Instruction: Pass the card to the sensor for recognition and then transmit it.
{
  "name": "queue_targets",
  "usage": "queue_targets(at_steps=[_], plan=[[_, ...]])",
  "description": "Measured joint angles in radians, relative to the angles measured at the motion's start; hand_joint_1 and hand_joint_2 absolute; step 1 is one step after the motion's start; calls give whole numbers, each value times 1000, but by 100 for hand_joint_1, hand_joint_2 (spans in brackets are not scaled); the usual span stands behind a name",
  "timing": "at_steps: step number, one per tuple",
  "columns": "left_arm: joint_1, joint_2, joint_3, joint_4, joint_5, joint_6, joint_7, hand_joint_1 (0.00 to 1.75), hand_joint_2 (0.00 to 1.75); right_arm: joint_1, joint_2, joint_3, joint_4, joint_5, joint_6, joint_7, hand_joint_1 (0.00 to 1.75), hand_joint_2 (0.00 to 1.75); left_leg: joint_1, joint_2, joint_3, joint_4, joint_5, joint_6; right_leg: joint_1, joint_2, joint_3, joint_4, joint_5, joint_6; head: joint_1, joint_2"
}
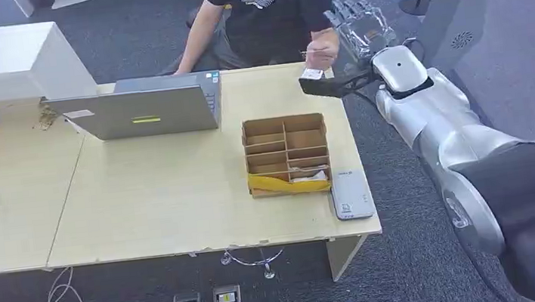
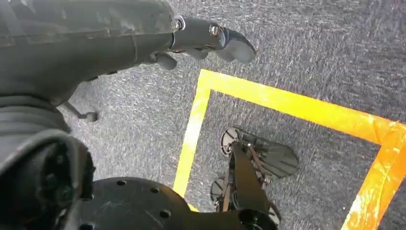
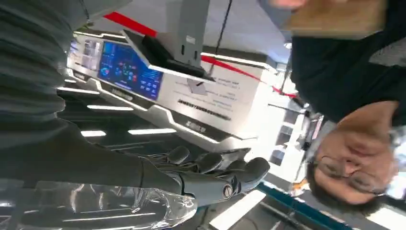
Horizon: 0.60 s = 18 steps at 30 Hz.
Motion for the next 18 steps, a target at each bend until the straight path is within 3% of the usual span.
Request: queue_targets(at_steps=[2, 6, 11, 18], plan=[[0, -3, 2, 3, 3, 3, -2, 0, 0, 6, -1, -42, 0, 5, 18, -69, 0, 175, 0, 1, 0, 0, 0, 0, 0, 0, 0, 0, 0, 0, 0, 0], [1, -10, 8, 9, 3, 3, -9, 0, 0, 19, -6, -123, 0, 20, 31, -117, 0, 175, 0, 0, 0, 0, 0, 0, 0, 0, 0, 0, 0, 0, 0, 0], [3, -18, 20, 21, 3, 3, -14, 0, 0, 50, -15, -256, 0, 22, 6, -140, 0, 175, 0, 1, 0, 0, 0, 0, 0, 0, 0, 0, 0, 0, 0, 0], [3, -18, 26, 31, 2, 1, -11, 0, 0, 74, -17, -349, 0, 22, -29, -137, 0, 175, 0, 1, 0, 0, 0, 0, 0, 1, -1, 0, 0, 0, 0, 0]])
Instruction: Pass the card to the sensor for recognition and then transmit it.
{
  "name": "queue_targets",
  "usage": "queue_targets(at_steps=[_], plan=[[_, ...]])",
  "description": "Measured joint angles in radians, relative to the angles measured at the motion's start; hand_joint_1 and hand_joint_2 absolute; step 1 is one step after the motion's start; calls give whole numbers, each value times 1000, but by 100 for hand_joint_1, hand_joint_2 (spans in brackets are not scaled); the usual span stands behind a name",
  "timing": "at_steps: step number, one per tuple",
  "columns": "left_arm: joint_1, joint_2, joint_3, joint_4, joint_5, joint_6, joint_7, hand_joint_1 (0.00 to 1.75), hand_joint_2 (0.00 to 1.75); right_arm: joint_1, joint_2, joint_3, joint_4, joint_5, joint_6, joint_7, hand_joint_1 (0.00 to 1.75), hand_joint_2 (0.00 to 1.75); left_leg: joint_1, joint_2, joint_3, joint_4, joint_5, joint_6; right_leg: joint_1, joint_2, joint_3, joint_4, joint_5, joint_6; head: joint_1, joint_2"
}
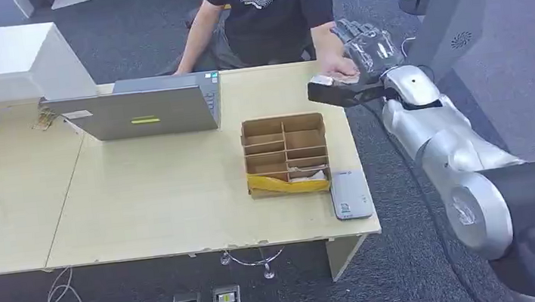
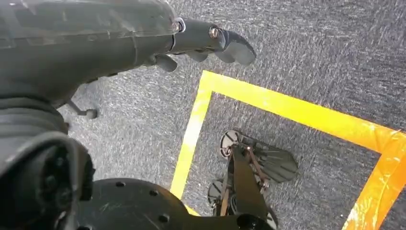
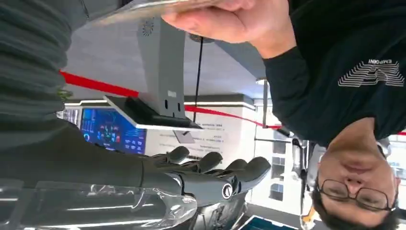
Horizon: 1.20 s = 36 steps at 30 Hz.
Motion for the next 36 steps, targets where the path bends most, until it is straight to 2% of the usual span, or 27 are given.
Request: queue_targets(at_steps=[4, 5, 6, 8, 14, 28, 32, 36], plan=[[0, -3, 5, 5, -2, -2, 0, 0, 0, 9, 0, -30, 0, 0, -12, 10, 0, 175, 0, 0, 0, 0, 0, 0, 0, 0, 0, 0, 0, 0, 0, 0], [0, -4, 5, 5, -2, -2, 0, 0, 0, 10, 0, -36, 0, 0, -16, 13, 40, 175, 0, 0, 0, 0, 0, 0, 0, 1, 0, 0, 0, 0, 0, 0], [0, -5, 5, 5, -2, -2, 0, 0, 0, 11, 0, -39, 0, 0, -18, 15, 169, 175, 0, 0, 0, 0, 0, 0, 0, 1, 0, 0, 0, 0, 0, 0], [0, -5, 5, 7, -3, -3, 0, 0, 0, 13, 0, -44, 0, 0, -21, 21, 175, 175, 0, 0, 0, 0, 0, 0, 0, 1, 0, 0, 0, 0, 0, 0], [0, -8, 5, 11, -24, -8, 0, 0, 0, 29, -10, -51, 0, 0, -49, 71, 175, 175, 0, 0, 0, 0, 0, 0, 0, 1, 0, 0, 0, 0, 0, 0], [1, -7, 5, 11, -45, -8, 0, 0, 0, 37, -58, -53, 0, 0, -57, 69, 175, 175, 0, 0, 0, 0, 0, 0, 0, 1, 0, 0, 0, 0, 0, 0], [1, -3, 5, 11, -54, -11, 0, 0, 0, 42, -72, -53, 0, 0, -83, 46, 175, 175, 0, 0, 0, 0, 0, 0, 0, 1, 0, 0, 0, 0, 1, 0], [0, -2, 5, 11, -58, -20, 0, 0, 0, 62, -87, -71, 0, 0, -155, -12, 175, 175, 0, 0, 0, 0, 0, 0, 0, 1, 0, 0, 0, 0, 1, 0]])
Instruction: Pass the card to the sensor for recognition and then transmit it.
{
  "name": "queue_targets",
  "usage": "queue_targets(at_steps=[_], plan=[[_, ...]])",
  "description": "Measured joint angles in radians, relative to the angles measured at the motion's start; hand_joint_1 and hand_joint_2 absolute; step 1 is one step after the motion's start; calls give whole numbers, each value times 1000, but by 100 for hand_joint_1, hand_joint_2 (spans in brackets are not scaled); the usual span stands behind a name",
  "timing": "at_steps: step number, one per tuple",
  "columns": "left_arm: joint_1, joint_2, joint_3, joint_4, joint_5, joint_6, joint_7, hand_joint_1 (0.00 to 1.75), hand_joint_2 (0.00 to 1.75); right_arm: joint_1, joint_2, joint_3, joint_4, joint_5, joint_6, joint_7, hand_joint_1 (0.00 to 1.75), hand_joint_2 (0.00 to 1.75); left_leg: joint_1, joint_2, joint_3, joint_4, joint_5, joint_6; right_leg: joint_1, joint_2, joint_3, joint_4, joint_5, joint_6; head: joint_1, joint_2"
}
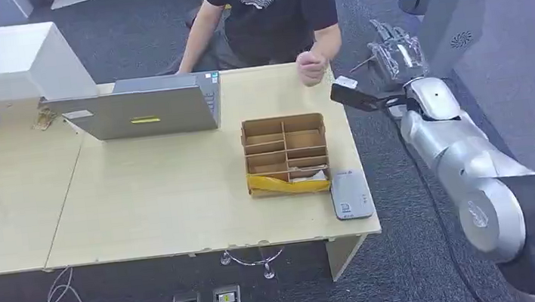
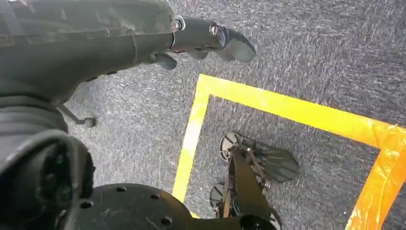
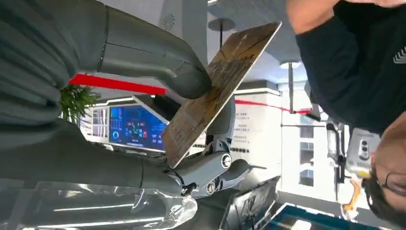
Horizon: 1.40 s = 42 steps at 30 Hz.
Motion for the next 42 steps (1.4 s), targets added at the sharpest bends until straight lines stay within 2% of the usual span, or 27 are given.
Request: queue_targets(at_steps=[6, 16, 17, 18, 19, 20, 21, 22, 23, 24, 25, 26, 27, 28, 29, 30, 32, 36, 37, 42], plan=[[0, 0, 0, 0, -13, -17, 21, 0, 0, 76, -26, -45, 0, 0, -69, -70, 175, 175, 0, 0, 0, 0, 0, 0, 0, 0, 0, 0, 0, 0, 0, 0], [1, 1, 0, 3, -12, -19, 23, 0, 0, 184, -89, -152, -1, -1, -69, -146, 175, 175, 0, 0, 1, 0, 0, 0, 0, 0, 0, 0, 0, 0, 0, 0], [1, 1, 0, 3, -12, -19, 23, 0, 0, 210, -97, -166, -9, -18, -40, -122, 175, 175, 1, 0, 2, 0, -1, -1, 1, 0, 0, -1, 0, 0, -1, 0], [-3, 1, 0, 3, -13, -19, 26, 0, 0, 265, -106, -171, -33, -62, 27, -63, 175, 175, 2, 0, 10, 4, -2, -1, 3, 0, -2, -7, -1, 0, -5, 0], [-3, 1, 0, 3, -14, -19, 29, 0, 0, 356, -129, -165, -76, -152, 133, 41, 175, 175, 6, -4, 14, 3, -4, 1, 7, -5, 7, -9, -5, 0, -6, 0], [3, 5, 0, 4, -15, -19, 32, 0, 0, 464, -176, -139, -149, -305, 295, 204, 175, 175, 8, -13, 16, 4, -6, 4, 9, -14, 18, -12, -7, 3, -11, 0], [7, 7, 0, 4, -16, -18, 33, 0, 0, 568, -239, -98, -230, -477, 448, 405, 175, 175, 7, -20, 12, 7, -8, 7, 8, -21, 24, -12, -8, 6, -3, 0], [12, 7, 0, 4, -18, -18, 33, 0, 0, 652, -314, -51, -319, -620, 556, 622, 175, 175, 2, -26, 4, 7, -8, 8, 1, -27, 21, -6, -9, 7, 7, 0], [21, 8, -1, 4, -18, -16, 33, 0, 0, 714, -415, 17, -448, -748, 634, 867, 175, 175, -10, -24, -12, 7, -7, 9, -8, -26, 10, 6, -9, 7, 16, 0], [26, 11, -1, 5, -18, -14, 34, 0, 0, 745, -482, 66, -605, -813, 629, 1045, 175, 175, -17, -13, -33, 7, -9, 9, -16, -13, -3, 15, -9, 7, 16, 0], [29, 14, -1, 6, -18, -11, 34, 0, 0, 778, -537, 110, -783, -806, 576, 1049, 175, 175, -20, 3, -33, 7, -13, 9, -19, 6, -9, 19, -9, 7, 17, 0], [29, 21, -2, 8, -19, -9, 34, 0, 0, 805, -572, 153, -979, -766, 487, 1040, 175, 175, -17, 21, -26, 7, -21, 6, -16, 23, -11, 16, -9, 7, 17, 0], [23, 27, -2, 10, -21, -8, 34, 0, 0, 823, -577, 202, -1164, -739, 427, 1017, 175, 175, -12, 35, -15, 8, -24, 5, -13, 38, -10, 12, -9, 7, 16, 0], [12, 30, -2, 10, -29, -9, 35, 0, 0, 849, -585, 258, -1320, -729, 394, 988, 175, 175, -7, 40, -7, 7, -27, 5, -8, 42, -2, 11, -9, 6, 13, 0], [1, 30, -2, 10, -38, -9, 42, 0, 0, 876, -590, 314, -1418, -720, 369, 967, 175, 175, -5, 34, -3, 8, -27, 6, -7, 35, 4, 10, -12, 3, 7, 0], [-7, 30, -2, 9, -45, -9, 50, 0, 0, 902, -599, 362, -1483, -714, 348, 961, 175, 175, -4, 22, -1, 8, -24, 10, -5, 23, 7, 10, -16, 7, -2, 0], [-11, 25, -2, 6, -52, -4, 61, 0, 0, 923, -631, 445, -1562, -703, 312, 953, 175, 175, -4, -2, -8, 8, -17, 6, -5, 0, 8, 11, -17, 6, 0, 0], [0, 28, -3, 6, -51, 11, 64, 0, 0, 918, -644, 602, -1715, -700, 273, 933, 175, 175, -3, -5, -9, 9, -16, 5, -4, -3, 7, 11, -17, 5, -2, 0], [0, 28, -3, 5, -51, 12, 64, 0, 0, 919, -647, 635, -1738, -702, 270, 934, 175, 175, -3, -5, 1, 9, -16, 5, -4, -3, 6, 11, -19, 4, -1, 0], [0, 39, -3, 5, -51, 5, 67, 0, 0, 896, -671, 754, -1822, -733, 242, 943, 175, 175, -3, -6, 4, 9, -16, 4, -4, -3, 5, 11, -18, 4, -1, 0]])
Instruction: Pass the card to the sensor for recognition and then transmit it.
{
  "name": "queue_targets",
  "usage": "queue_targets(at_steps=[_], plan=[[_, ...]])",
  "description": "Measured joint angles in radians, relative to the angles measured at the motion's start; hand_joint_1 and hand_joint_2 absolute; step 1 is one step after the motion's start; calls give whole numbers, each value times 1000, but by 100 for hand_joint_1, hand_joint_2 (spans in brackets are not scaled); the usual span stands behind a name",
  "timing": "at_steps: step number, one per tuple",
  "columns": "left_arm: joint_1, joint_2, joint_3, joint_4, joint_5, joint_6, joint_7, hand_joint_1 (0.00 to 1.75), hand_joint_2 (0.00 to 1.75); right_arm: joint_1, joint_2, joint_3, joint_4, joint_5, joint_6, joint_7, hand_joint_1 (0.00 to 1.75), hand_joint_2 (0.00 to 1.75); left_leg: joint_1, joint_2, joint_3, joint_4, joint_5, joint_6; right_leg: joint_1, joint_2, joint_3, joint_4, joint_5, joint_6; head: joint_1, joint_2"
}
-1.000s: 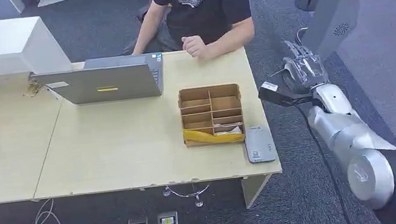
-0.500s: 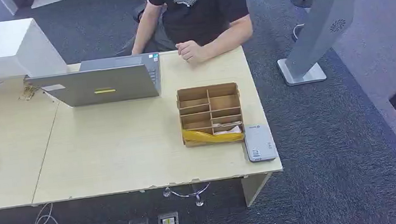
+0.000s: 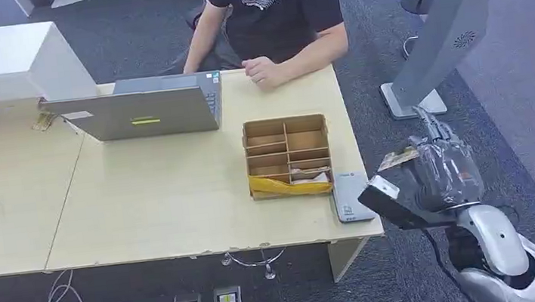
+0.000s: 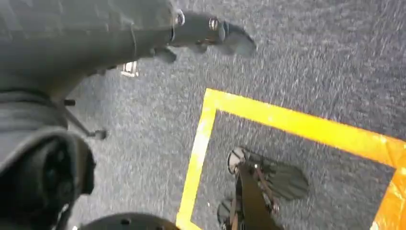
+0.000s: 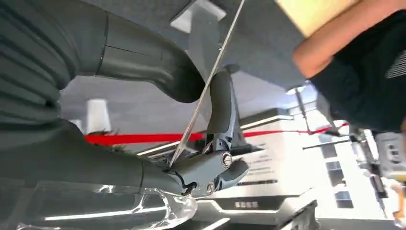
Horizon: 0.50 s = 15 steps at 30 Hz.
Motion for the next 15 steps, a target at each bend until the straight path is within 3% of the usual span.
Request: queue_targets(at_steps=[9, 15], plan=[[0, 1, 0, -11, 8, 20, 28, 0, 0, -70, -12, 150, -30, -105, -6, -85, 175, 175, 0, 1, 0, 0, 0, 0, 0, 0, 0, 0, 2, -1, 0, 0], [-1, 1, 0, -28, 0, 29, 25, 0, 0, -98, -4, 228, -2, -163, -35, -107, 175, 175, 0, 1, 1, 0, 1, -1, 0, 0, 0, 0, 2, -1, 0, 0]])
